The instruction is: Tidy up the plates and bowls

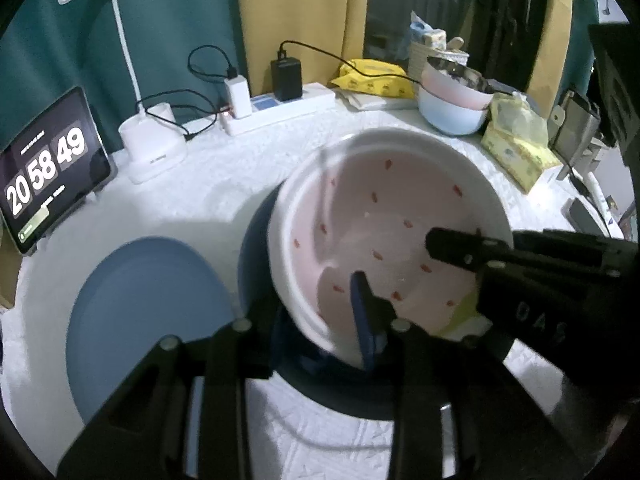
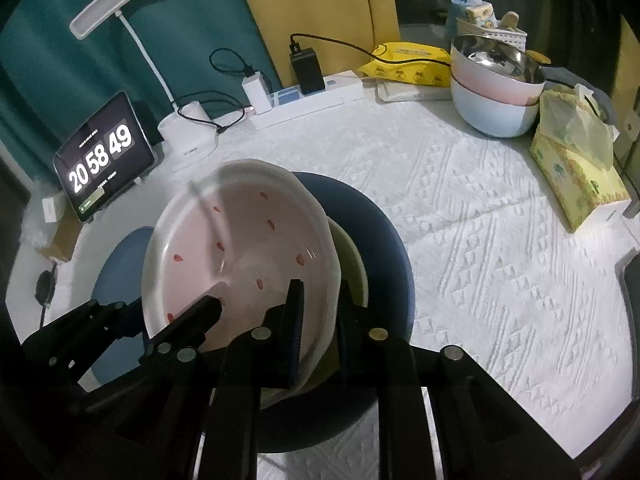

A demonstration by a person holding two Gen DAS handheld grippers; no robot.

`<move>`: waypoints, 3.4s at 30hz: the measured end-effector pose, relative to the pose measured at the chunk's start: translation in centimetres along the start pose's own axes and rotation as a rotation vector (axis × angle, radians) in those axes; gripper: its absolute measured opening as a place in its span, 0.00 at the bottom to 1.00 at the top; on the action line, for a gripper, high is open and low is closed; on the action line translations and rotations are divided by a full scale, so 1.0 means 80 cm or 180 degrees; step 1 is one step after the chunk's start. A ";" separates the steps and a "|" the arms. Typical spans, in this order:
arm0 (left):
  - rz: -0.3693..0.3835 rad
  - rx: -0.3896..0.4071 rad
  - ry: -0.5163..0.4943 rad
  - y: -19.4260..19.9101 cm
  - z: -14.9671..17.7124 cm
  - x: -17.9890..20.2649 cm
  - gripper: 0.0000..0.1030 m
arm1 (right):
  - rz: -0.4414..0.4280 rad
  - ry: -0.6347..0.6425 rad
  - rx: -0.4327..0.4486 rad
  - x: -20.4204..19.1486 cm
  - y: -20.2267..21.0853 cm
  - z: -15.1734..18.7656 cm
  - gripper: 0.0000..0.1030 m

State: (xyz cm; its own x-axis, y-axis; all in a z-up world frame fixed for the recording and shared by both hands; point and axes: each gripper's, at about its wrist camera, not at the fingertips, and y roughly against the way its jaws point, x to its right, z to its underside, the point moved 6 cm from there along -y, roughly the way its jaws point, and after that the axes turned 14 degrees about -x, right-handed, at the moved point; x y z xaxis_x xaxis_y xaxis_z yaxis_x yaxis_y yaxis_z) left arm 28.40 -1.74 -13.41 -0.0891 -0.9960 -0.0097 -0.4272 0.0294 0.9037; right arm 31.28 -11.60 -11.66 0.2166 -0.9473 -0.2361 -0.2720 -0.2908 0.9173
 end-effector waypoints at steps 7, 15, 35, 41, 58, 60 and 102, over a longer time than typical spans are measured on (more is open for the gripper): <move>-0.0014 0.0024 -0.0044 0.002 0.002 0.000 0.31 | 0.0040 0.0002 0.0019 0.003 0.000 0.001 0.19; -0.0033 0.0092 -0.0016 0.011 0.003 -0.005 0.31 | 0.0042 0.0076 0.0019 -0.007 0.006 0.001 0.29; -0.0018 0.0197 0.0022 0.026 0.002 -0.019 0.31 | 0.0419 0.0401 0.0272 -0.024 0.030 0.000 0.57; -0.0049 0.0233 0.0112 0.035 0.002 -0.037 0.32 | 0.0430 0.0355 0.0282 -0.019 0.036 0.001 0.57; -0.0095 0.0269 0.0276 0.033 0.003 -0.067 0.45 | 0.0470 0.0184 0.0402 0.034 0.059 0.001 0.57; -0.0094 0.0264 0.0287 0.030 0.002 -0.069 0.45 | 0.0440 0.0180 0.0419 0.042 0.060 0.001 0.57; -0.0325 0.0391 0.0310 -0.005 0.005 -0.063 0.45 | 0.0242 -0.0090 0.0296 0.077 0.000 0.002 0.57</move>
State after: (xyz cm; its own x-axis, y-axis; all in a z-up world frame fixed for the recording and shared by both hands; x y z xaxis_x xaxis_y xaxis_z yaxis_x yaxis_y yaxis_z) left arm 28.66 3.30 -13.89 0.0453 -0.9976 -0.0518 -0.5367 -0.0681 0.8410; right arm 32.46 -17.48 -13.18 0.1659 -0.9701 -0.1772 -0.3726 -0.2280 0.8995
